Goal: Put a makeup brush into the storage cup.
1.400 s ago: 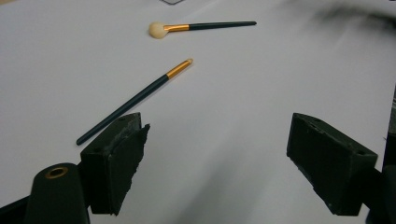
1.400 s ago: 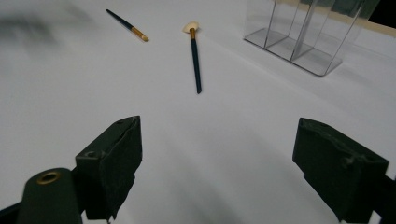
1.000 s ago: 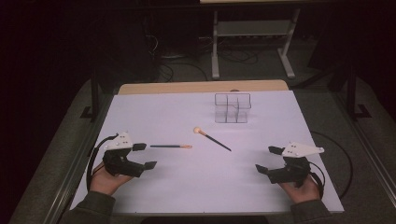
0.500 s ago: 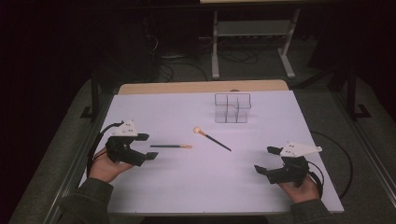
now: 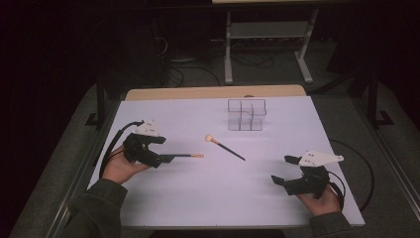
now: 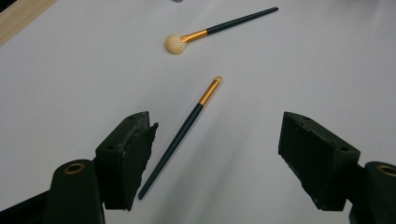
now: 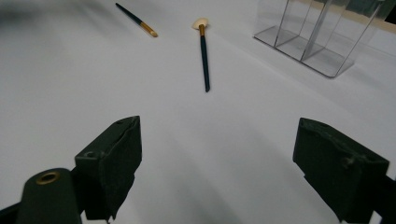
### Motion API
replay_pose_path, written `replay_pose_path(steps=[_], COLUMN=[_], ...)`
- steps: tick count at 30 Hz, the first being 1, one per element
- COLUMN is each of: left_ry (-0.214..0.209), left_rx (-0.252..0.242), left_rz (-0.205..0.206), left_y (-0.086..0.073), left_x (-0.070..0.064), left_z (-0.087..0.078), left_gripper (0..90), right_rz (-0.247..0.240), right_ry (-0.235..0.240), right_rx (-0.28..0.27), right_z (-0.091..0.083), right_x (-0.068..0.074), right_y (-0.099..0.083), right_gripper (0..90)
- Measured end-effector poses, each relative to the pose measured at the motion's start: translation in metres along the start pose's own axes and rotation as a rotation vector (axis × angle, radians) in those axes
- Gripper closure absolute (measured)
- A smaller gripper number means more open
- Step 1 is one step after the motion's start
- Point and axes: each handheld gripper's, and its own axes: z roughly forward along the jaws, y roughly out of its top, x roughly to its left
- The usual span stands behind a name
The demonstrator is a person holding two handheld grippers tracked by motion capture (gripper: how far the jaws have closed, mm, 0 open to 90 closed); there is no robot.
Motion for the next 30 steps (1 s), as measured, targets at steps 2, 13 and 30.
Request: replay_pose_path(steps=[2, 13, 30], left_ry=[-0.006, -0.030, -0.064], left_rx=[0.021, 0.092, 0.183], left_rz=[0.009, 0.038, 0.029], left_y=[0.004, 0.018, 0.015], left_x=[0.001, 0.012, 0.026], left_z=[0.004, 0.033, 0.069], left_gripper=[25.2, 28.9, 36.2], right_rz=[-0.001, -0.004, 0.000], right_ry=[0.001, 0.007, 0.016], right_rx=[0.000, -0.005, 0.003], right_z=[0.000, -0.001, 0.000], right_x=[0.000, -0.001, -0.002], right_y=[0.001, 0.002, 0.003], right_gripper=[14.9, 14.9, 15.0])
